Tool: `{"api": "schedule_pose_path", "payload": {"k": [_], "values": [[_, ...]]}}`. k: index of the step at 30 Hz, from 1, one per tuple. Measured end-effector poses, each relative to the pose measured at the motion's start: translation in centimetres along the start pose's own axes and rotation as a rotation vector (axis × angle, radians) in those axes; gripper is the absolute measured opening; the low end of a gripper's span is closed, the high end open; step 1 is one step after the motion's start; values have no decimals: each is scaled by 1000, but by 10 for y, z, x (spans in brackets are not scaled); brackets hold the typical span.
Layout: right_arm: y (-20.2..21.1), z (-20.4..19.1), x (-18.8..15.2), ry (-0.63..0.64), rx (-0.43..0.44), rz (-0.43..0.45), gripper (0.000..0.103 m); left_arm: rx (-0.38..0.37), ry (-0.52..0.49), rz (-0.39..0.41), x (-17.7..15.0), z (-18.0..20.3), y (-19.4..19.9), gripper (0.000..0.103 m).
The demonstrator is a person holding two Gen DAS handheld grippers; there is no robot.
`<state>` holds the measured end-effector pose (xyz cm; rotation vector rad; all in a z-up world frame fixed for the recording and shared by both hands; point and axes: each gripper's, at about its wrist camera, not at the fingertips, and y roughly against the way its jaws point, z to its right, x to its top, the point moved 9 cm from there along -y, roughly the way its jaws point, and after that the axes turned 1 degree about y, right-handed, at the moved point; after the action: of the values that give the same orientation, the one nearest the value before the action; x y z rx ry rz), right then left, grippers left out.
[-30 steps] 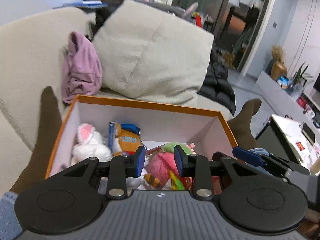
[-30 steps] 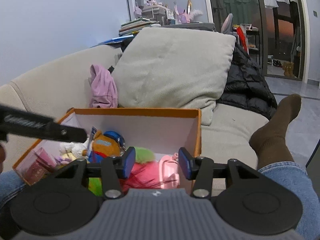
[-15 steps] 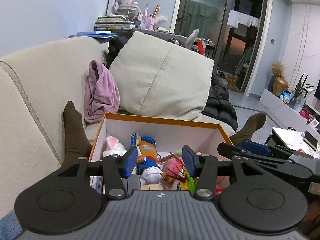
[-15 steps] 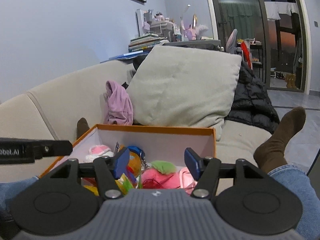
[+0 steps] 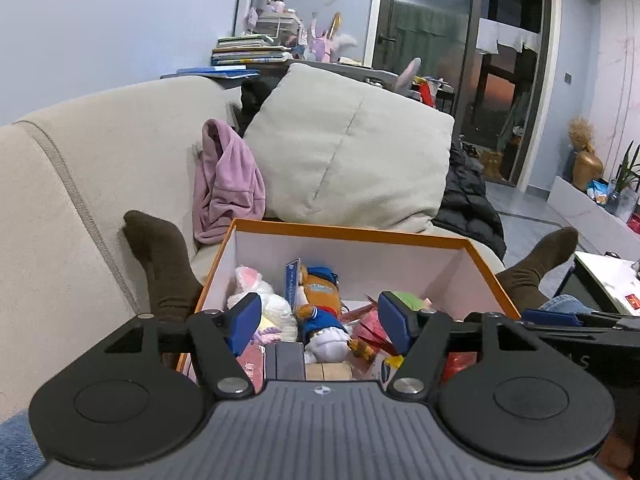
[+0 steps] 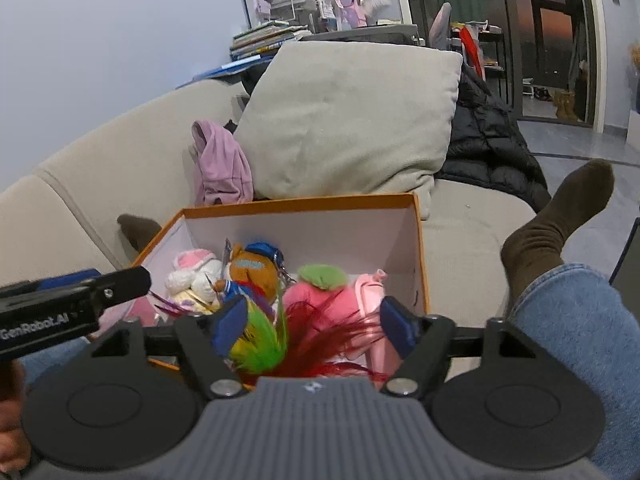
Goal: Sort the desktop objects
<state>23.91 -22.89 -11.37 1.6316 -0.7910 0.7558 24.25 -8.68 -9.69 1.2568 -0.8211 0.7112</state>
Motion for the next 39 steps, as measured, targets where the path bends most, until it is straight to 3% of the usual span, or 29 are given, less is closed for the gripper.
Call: {"api": "schedule_pose_path", "payload": {"k": [3,21,26,39], "values": [[-8,3,-5,-6,-30,-20,75,16,-1,-1,-5,-3,-4,76],[-31,-9,-33,-4,-12,-120,76,61,8,-64,-29,-11,-21,76],[-31,-12,-37,26,-22,-103,80,90,3,-129,-41,-13,-30,78],[-31,-10,-38,33,-33,-84,83,135,-66,-136,-45,-10,-35,78]]}}
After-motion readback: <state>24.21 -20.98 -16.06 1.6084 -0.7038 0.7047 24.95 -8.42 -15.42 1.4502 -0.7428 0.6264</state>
